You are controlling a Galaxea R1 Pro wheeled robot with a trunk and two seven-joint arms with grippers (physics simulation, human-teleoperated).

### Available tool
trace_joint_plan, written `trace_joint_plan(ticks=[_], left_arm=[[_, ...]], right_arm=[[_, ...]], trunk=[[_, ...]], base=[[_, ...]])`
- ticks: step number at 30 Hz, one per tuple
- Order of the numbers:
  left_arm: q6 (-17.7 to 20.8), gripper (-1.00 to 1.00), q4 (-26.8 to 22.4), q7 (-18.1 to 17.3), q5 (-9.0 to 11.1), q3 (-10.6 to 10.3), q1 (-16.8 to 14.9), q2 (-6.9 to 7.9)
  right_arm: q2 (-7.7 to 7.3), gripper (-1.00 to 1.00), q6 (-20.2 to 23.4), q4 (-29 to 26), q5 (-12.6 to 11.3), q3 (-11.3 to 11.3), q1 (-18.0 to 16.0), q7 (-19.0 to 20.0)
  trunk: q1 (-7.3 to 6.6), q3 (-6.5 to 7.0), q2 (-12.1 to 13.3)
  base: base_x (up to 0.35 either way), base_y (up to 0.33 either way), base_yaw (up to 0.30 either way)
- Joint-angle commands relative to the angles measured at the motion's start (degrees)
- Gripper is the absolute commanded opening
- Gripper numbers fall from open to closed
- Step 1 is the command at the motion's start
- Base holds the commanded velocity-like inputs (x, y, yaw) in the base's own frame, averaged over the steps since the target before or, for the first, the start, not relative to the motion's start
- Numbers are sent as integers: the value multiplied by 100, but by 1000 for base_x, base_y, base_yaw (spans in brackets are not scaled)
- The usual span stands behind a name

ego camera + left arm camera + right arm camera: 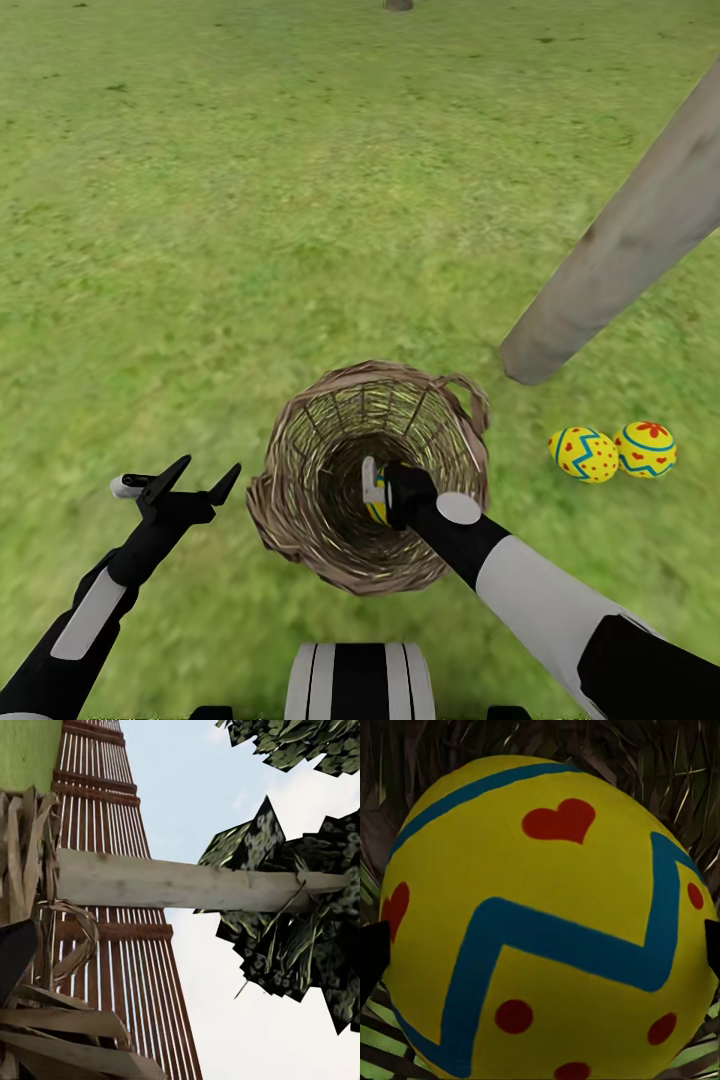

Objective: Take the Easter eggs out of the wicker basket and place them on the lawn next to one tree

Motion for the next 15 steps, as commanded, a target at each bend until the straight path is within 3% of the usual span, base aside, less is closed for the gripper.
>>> trace_joint_plan(ticks=[1,7,15], left_arm=[[50,100,0,-3,25,-5,-3,1],[50,100,8,-3,29,-5,-3,1],[50,100,9,11,25,-13,-3,1]], right_arm=[[-2,-100,-3,358,32,10,0,31],[-2,-100,-3,363,35,10,0,32],[26,-100,3,353,16,-22,0,28]], trunk=[[4,-27,-2],[4,-27,-2],[-17,150,9]], base=[[0,0,0],[0,0,0],[0,0,0]])
